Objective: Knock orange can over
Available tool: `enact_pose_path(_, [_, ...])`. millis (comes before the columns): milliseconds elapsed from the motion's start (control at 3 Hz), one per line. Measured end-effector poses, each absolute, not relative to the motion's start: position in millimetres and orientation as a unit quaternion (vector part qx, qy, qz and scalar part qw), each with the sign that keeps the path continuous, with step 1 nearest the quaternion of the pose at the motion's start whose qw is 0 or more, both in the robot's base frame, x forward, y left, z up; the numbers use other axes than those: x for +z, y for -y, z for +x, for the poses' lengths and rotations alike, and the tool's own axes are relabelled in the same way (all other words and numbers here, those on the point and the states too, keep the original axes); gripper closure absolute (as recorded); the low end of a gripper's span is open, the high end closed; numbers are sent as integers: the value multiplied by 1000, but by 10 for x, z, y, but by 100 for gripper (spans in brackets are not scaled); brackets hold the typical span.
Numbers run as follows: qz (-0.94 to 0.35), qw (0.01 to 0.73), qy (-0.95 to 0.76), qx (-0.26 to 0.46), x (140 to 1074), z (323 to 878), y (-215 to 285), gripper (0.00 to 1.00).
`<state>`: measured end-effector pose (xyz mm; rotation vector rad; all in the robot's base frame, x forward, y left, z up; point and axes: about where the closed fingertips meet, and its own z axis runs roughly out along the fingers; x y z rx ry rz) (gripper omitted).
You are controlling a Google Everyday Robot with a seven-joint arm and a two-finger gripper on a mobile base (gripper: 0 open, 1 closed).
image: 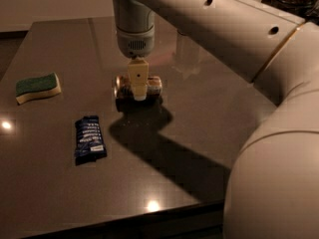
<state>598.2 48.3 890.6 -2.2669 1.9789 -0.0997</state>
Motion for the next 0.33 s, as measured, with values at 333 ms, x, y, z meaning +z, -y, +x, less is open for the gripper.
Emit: enact_pose_path(333, [-751,66,-656,-33,8905,5986,-487,0])
